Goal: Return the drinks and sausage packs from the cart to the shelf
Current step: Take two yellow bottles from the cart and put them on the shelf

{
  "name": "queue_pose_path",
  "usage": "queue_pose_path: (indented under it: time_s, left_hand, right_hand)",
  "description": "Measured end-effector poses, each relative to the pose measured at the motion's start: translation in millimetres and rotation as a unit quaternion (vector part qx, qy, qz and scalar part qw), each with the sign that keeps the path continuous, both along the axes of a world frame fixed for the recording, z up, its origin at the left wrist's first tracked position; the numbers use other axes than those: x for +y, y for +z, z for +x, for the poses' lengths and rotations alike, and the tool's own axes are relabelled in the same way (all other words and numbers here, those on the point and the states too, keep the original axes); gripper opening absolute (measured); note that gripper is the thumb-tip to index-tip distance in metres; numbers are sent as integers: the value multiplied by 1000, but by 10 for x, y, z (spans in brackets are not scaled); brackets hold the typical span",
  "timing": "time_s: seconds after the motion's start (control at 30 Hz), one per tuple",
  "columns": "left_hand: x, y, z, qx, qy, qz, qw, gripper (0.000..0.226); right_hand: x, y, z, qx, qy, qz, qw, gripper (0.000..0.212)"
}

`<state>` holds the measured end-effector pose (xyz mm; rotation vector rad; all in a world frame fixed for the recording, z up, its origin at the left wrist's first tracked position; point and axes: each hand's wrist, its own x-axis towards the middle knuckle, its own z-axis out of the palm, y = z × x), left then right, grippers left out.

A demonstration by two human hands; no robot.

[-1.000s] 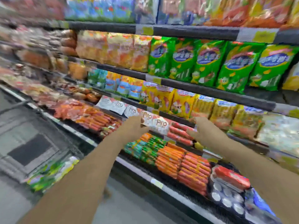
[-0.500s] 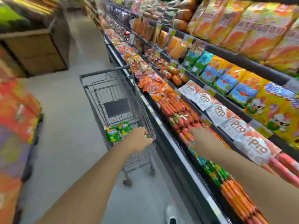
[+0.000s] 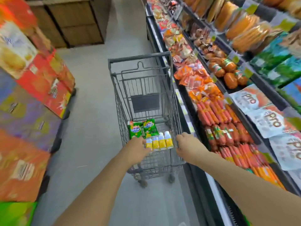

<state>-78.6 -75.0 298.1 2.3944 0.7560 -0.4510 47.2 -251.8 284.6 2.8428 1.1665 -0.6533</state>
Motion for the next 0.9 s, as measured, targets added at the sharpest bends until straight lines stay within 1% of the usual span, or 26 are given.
queue_pose_path:
  time_s: [0.1, 0.17, 0.27, 0.3, 0.4, 0.53, 0.63, 0.73, 0.83, 0.9]
  left_hand:
    - [314, -277, 187, 5, 3, -21, 1000, 38]
    - [500, -480, 322, 14, -2, -33, 999, 37]
    - [752, -825, 549, 27, -9, -65, 997, 19]
    - [816, -967, 620, 30, -12, -78, 996, 19]
    - [951, -1445, 826, 56, -4, -101, 993, 40]
    - [1032, -2120, 1102, 78, 10, -113, 991, 37]
    - [1049, -2607, 1257, 95, -1, -81, 992, 38]
    - [1041, -3072, 1383, 102, 2, -67, 993, 41]
    - [1044, -3485, 1508, 125, 37, -83, 988, 50]
    - [1061, -3729, 1564, 143, 61, -77, 985, 57]
  right_hand:
    - [400, -285, 165, 17, -5, -24, 1000, 31]
    - [614, -514, 279, 35, -19, -22, 999, 30]
    - [891, -885, 462, 59, -41, -24, 997, 31]
    - [975, -1012, 522, 64, -49, -29, 996, 31]
    - [1177, -1425, 696, 77, -74, -43, 993, 29]
    - [1401, -2052, 950, 103, -92, -71, 988, 27]
    - [1542, -2567, 1110, 109, -90, -89, 986, 29]
    - [1636, -3033, 1300, 110, -82, -113, 984, 41]
    - [1666, -3390, 1507, 89, -62, -148, 983, 50]
    - [1695, -3583, 1619, 71, -45, -160, 984, 58]
